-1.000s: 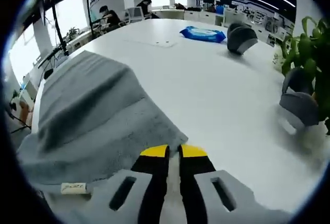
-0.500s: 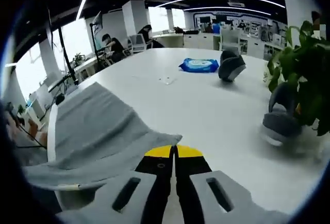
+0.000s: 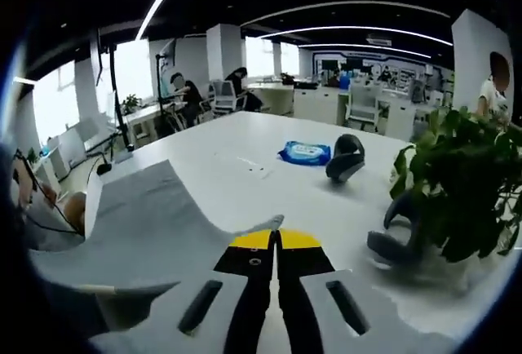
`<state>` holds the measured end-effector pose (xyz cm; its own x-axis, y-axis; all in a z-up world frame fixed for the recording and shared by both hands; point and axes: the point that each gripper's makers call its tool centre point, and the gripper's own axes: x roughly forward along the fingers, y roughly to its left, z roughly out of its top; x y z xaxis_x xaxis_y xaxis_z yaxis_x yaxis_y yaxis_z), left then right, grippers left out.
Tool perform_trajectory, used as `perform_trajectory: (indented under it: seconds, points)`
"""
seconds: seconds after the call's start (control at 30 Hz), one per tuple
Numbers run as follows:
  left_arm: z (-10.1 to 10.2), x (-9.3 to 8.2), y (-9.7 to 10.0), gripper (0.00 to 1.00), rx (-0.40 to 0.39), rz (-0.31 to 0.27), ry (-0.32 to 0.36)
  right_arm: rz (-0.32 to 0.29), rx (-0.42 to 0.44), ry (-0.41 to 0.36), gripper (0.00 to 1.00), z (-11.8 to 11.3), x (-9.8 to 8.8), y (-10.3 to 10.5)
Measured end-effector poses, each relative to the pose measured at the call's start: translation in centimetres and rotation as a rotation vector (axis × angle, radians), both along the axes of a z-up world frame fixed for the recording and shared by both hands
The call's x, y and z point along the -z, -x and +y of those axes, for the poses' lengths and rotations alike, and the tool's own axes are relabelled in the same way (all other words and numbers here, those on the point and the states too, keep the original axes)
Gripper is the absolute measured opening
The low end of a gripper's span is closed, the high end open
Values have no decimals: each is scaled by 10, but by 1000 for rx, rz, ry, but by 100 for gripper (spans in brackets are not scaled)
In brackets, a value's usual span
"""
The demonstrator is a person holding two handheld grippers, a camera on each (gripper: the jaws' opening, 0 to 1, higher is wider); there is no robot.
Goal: Fold the towel on the table until its edges align and the towel forms a compact rectangular stack.
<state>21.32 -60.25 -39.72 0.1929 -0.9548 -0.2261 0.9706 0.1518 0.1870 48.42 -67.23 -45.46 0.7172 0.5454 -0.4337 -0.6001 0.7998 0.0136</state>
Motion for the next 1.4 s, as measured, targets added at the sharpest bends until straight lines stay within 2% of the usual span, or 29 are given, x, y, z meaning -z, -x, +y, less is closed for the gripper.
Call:
perform_trajectory:
  seconds: [0.03,0.1,0.23,0.3,0.37,0.53,0.67,0.77,0.87,1.0,1.1,1.23,1.33,1.4]
  points:
    - [-2,-9,0,1,2,-30,20,-7,-1,5,0,-4,-6,-1]
    - [-4,-25,-1,1,-2,-29,55,-25,-4,3,0,-11,-24,-1]
    - [-9,-63,-5,1,-13,37,192,-75,-17,22,0,-22,-59,-2]
    - [-12,-79,-8,1,-21,45,246,-101,-17,32,0,-28,-77,-3]
    - [-15,-88,-9,1,-23,-7,257,-117,-16,34,0,-32,-89,-5]
    - [-31,-102,-10,1,-30,-50,264,-152,-4,55,0,-44,-119,-13]
    - [-38,-108,-14,1,-56,-89,274,-162,11,65,0,-51,-128,-23]
    - [-31,-104,-16,1,-94,-76,278,-146,7,87,0,-53,-118,-28]
    - [-19,-95,-18,1,-130,-81,256,-124,5,71,0,-47,-108,-30]
    - [5,-86,-20,1,-189,-61,239,-110,-18,31,0,-26,-102,-33]
    - [24,-79,-21,1,-226,-17,241,-110,-50,18,0,-1,-100,-29]
    - [52,-60,-22,1,-268,45,205,-121,-101,14,0,33,-95,-29]
    - [73,-50,-23,1,-310,106,202,-110,-125,-33,0,56,-90,-28]
    - [82,-47,-24,1,-317,110,194,-91,-140,-65,0,70,-85,-28]
